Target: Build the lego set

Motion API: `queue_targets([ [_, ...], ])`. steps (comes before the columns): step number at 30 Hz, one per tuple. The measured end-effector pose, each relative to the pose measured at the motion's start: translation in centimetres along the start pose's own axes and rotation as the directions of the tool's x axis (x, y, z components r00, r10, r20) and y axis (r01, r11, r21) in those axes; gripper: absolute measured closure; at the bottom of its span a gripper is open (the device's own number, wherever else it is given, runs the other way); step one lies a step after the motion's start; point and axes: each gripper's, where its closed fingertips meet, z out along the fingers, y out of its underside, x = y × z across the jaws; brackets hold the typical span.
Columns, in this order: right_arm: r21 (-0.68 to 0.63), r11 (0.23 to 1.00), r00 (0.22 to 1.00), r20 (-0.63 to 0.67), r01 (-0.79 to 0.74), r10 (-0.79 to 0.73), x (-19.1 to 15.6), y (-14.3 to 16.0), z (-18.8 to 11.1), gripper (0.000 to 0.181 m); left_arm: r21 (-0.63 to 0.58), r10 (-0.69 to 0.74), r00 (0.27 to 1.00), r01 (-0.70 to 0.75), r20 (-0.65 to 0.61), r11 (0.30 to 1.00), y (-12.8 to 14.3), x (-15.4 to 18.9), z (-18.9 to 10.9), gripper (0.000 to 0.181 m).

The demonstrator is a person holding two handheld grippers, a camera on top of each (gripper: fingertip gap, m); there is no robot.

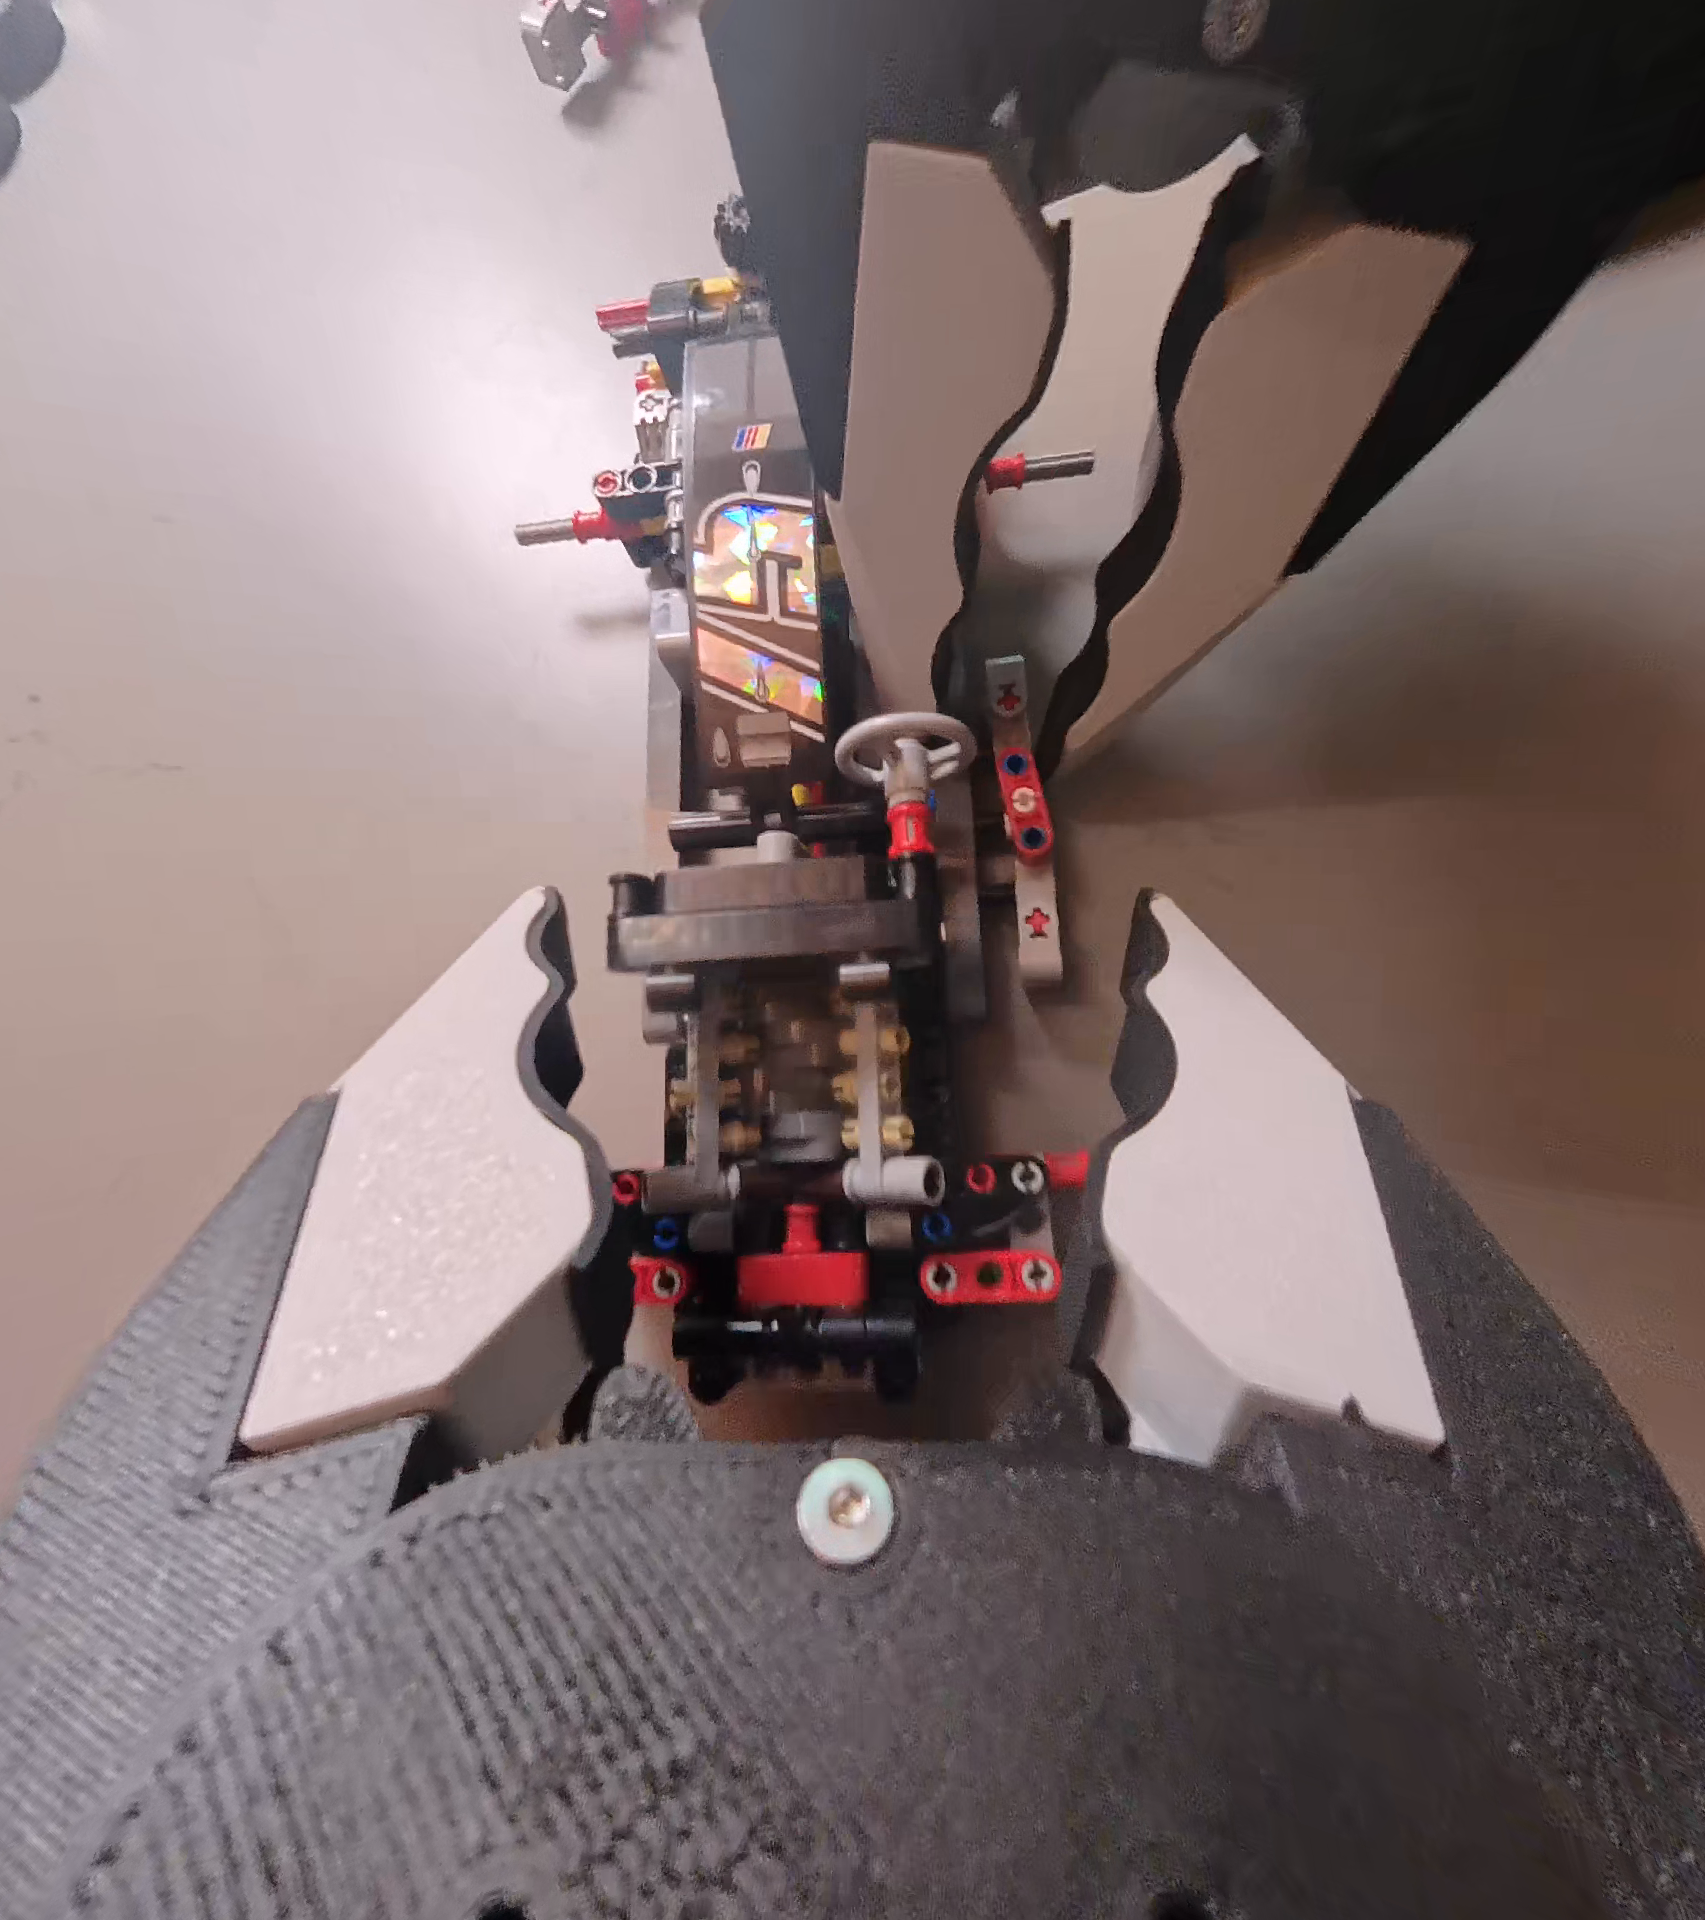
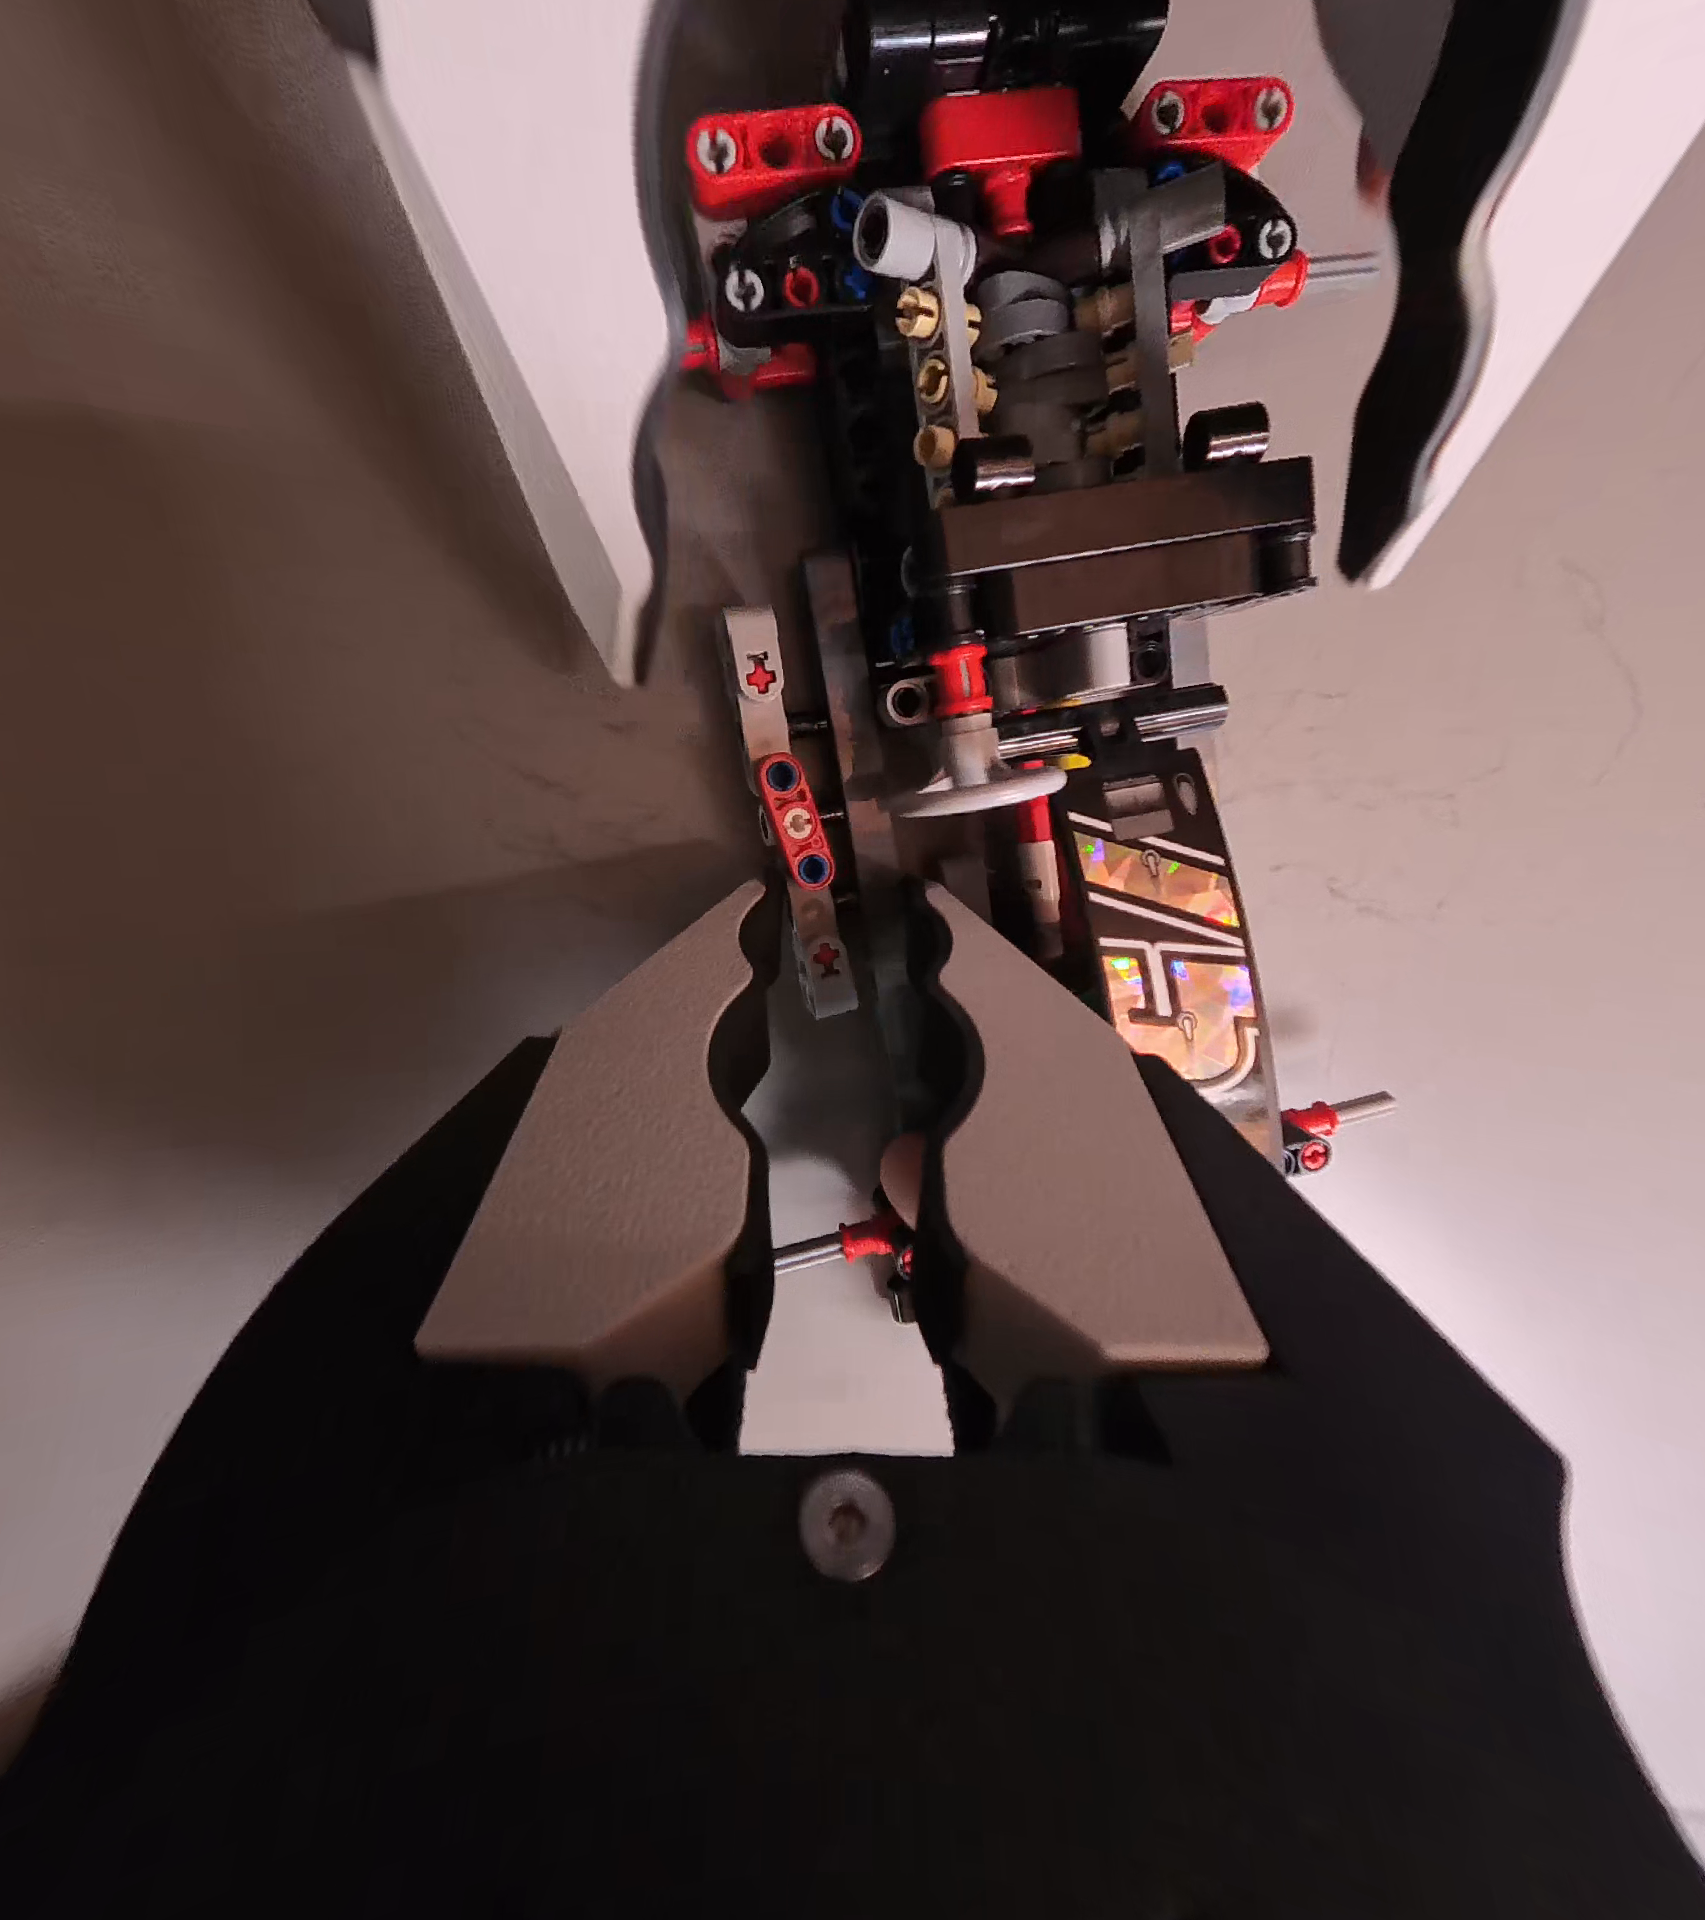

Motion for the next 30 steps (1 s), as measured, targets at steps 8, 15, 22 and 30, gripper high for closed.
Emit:
queue_targets([
  [8,-0.025,1.0,0.996,0.084,-0.007,0.009,0.0,0.2,-0.3,0.161,0.054,-0.058,0.997,0.061,-0.056,0.997,5.1,-0.2,-4.8,0.079],
  [15,-0.05,0.993,0.943,0.311,-0.104,0.115,0.5,-0.3,-2.3,0.161,0.087,0.057,0.992,-0.067,0.112,0.994,5.4,-1.5,-4.4,0.082],
  [22,-0.154,0.978,0.744,0.635,-0.142,0.208,1.3,-1.5,-5.3,0.162,0.102,0.196,0.955,-0.222,0.222,0.97,3.0,-2.3,-2.7,0.106],
  [30,-0.233,0.968,0.567,0.786,-0.098,0.246,2.3,-2.1,-6.0,0.162,0.159,0.095,0.98,-0.124,0.175,0.979,2.4,-3.6,-2.8,0.121],
])
